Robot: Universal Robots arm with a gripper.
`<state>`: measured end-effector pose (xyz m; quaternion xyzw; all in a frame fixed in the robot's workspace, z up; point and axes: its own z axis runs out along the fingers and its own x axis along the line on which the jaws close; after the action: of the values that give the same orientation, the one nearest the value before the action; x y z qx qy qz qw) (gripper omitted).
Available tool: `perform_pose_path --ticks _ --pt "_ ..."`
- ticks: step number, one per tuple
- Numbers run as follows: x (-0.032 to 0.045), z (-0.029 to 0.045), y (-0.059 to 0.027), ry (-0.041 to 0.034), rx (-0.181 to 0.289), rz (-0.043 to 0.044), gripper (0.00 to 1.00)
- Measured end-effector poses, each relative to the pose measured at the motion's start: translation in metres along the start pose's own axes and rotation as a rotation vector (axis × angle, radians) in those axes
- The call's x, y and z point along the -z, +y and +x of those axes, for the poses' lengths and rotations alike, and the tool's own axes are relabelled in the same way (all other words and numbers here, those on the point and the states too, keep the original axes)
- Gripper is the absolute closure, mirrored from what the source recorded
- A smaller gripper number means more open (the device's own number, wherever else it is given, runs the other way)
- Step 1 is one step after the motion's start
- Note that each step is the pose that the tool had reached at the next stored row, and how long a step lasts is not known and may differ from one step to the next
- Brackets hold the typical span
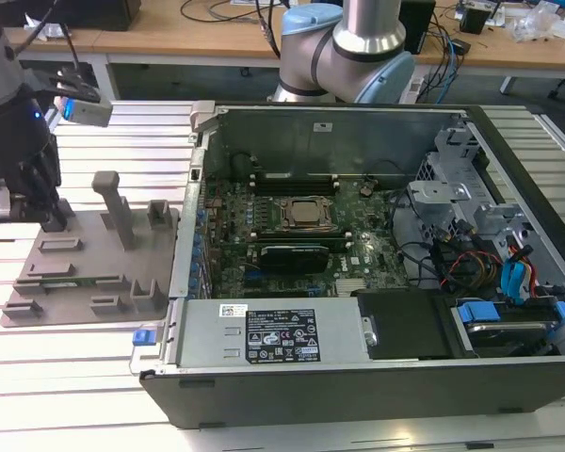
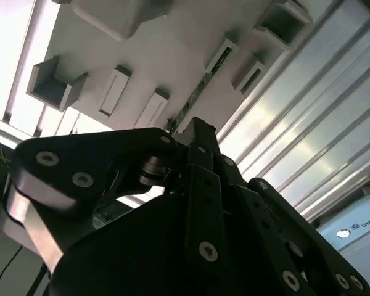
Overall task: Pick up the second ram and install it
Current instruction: 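Pick up the second ram and move it above second insertion slot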
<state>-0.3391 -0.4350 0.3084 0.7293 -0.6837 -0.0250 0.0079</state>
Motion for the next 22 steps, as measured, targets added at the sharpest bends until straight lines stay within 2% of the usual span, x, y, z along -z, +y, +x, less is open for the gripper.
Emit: perform_pose_path --ticks 3,6,9,11,15,22 --pt "-0.0096 0.0022 -0.0003 -0.0011 -0.03 0.0006 0.9" --pt "-0.0176 0.0081 0.0001 0.0008 -0.036 0.0009 0.9" --pt "-0.0251 0.0086 0.0011 0.0008 -0.038 0.0008 0.9" --pt "-0.034 0.0088 0.0035 0.0008 -0.038 0.0008 0.9" --pt "-0.0451 0.0091 0.0067 0.0008 -0.038 0.0009 0.9" --pt "-0.0466 0.009 0.0069 0.0008 -0.038 0.0008 0.9"
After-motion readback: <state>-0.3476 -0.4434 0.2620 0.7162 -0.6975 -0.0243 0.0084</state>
